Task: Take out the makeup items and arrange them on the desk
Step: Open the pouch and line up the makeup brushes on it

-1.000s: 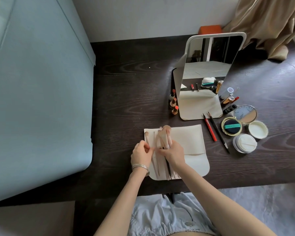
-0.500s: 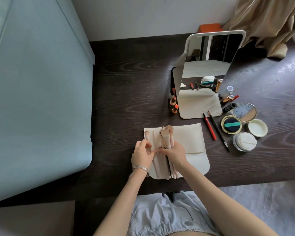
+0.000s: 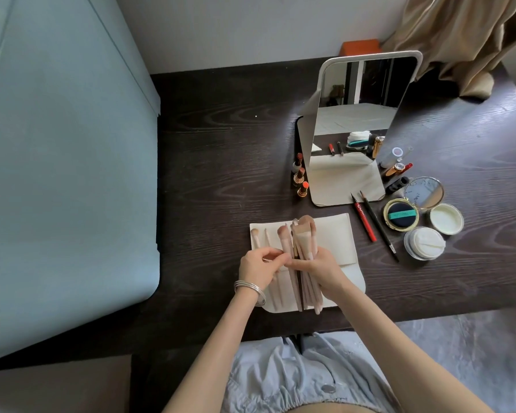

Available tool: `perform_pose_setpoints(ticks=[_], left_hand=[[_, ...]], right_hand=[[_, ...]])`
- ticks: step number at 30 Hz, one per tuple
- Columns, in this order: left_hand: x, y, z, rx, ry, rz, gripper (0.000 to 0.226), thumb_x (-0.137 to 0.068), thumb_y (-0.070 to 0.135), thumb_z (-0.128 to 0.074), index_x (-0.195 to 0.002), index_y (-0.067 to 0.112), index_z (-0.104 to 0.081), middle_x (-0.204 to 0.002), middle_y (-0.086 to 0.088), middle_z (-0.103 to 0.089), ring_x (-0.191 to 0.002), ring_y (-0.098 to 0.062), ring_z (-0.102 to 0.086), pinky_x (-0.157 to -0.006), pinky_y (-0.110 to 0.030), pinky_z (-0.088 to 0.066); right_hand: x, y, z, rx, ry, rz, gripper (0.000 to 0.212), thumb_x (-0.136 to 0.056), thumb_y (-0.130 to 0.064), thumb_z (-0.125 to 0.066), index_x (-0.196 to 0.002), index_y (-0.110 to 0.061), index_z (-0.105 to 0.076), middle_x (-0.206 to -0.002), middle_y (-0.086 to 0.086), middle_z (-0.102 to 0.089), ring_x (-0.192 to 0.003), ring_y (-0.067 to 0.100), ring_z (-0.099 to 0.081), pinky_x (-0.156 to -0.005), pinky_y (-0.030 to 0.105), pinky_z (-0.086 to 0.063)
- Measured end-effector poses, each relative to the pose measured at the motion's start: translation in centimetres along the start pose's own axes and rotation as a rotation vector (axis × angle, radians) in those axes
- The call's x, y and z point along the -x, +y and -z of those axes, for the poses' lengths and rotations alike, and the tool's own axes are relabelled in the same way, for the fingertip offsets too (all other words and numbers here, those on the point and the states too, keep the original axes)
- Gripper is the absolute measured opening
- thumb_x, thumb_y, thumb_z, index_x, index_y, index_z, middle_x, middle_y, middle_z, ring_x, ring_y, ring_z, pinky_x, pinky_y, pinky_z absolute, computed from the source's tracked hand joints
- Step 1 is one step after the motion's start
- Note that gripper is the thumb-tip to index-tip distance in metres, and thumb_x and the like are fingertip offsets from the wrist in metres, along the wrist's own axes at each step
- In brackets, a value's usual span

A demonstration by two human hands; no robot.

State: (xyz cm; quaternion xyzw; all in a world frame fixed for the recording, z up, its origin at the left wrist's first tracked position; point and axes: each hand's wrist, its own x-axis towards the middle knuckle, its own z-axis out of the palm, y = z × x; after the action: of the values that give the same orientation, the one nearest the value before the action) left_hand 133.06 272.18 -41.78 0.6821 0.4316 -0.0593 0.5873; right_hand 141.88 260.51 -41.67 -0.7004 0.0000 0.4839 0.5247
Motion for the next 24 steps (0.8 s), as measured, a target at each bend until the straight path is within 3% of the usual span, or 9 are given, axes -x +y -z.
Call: perform_pose_setpoints(ticks=[3,8,11,15,20,24], left_hand=[[-0.1,0.4,-0.2,0.098,-0.032,0.065,0.02,-0.08,0.023,-0.072,-0.096,0.01,-0.072,-0.075,0.002,-0.066,-0.068,-0.007,-0.062,-0.058,-0.019,-0.055],[-0.4,0.4,-0.1,0.135,0.035,0.153,0.014,-0.084,0.018,-0.066,-0.094,0.008,-0.07,-0.081,-0.003,-0.068,-0.072,-0.008,-0.064,-0.063,-0.02,-0.057],[-0.2,0.9,-0.2,0.074,0.06,0.096,0.01,-0.087,0.015,-0.062,-0.091,0.01,-0.07,-0.076,0.001,-0.067,-0.069,-0.008,-0.067,-0.06,-0.023,-0.058],[-0.1,1.3,-0.4,-0.052,0.144,0.0,0.013,-0.089,0.018,-0.059,-0.095,0.012,-0.069,-0.081,-0.001,-0.069,-0.073,-0.014,-0.069,-0.069,-0.032,-0.06],[0.2,1.2,-0.7,-0.159,0.216,-0.056,0.009,-0.089,0.016,-0.06,-0.092,0.012,-0.067,-0.083,0.007,-0.06,-0.076,-0.007,-0.058,-0.062,-0.012,-0.046],[0.0,0.6,-0.3,-0.295,0.243,-0.075,0.009,-0.087,0.023,-0.063,-0.091,0.017,-0.068,-0.089,0.004,-0.062,-0.079,-0.011,-0.059,-0.065,-0.023,-0.049]], right_hand=[[0.1,-0.1,0.4,0.037,-0.018,-0.001,0.011,-0.075,-0.007,-0.075,-0.083,-0.008,-0.067,-0.078,0.007,-0.066,-0.076,0.017,-0.063,-0.073,0.03,-0.051],[0.5,-0.3,0.5,-0.074,0.0,-0.002,0.006,-0.081,-0.003,-0.068,-0.086,-0.001,-0.064,-0.075,0.01,-0.065,-0.069,0.018,-0.064,-0.062,0.023,-0.054],[0.5,-0.5,0.0,-0.09,0.035,0.001,0.006,-0.08,0.001,-0.068,-0.082,-0.003,-0.064,-0.071,0.008,-0.065,-0.065,0.016,-0.064,-0.058,0.021,-0.054],[0.1,-0.8,-0.7,-0.041,0.059,0.02,0.006,-0.081,-0.002,-0.068,-0.08,-0.006,-0.063,-0.072,0.008,-0.065,-0.067,0.018,-0.062,-0.063,0.024,-0.054],[-0.5,-1.1,-1.2,0.014,0.071,0.014,0.01,-0.08,-0.014,-0.072,-0.081,-0.011,-0.062,-0.072,0.004,-0.062,-0.068,0.013,-0.06,-0.064,0.023,-0.048],[-1.0,-0.9,-1.1,0.14,0.094,0.004,0.014,-0.078,-0.015,-0.074,-0.079,-0.007,-0.062,-0.071,0.006,-0.061,-0.067,0.016,-0.059,-0.065,0.026,-0.048]])
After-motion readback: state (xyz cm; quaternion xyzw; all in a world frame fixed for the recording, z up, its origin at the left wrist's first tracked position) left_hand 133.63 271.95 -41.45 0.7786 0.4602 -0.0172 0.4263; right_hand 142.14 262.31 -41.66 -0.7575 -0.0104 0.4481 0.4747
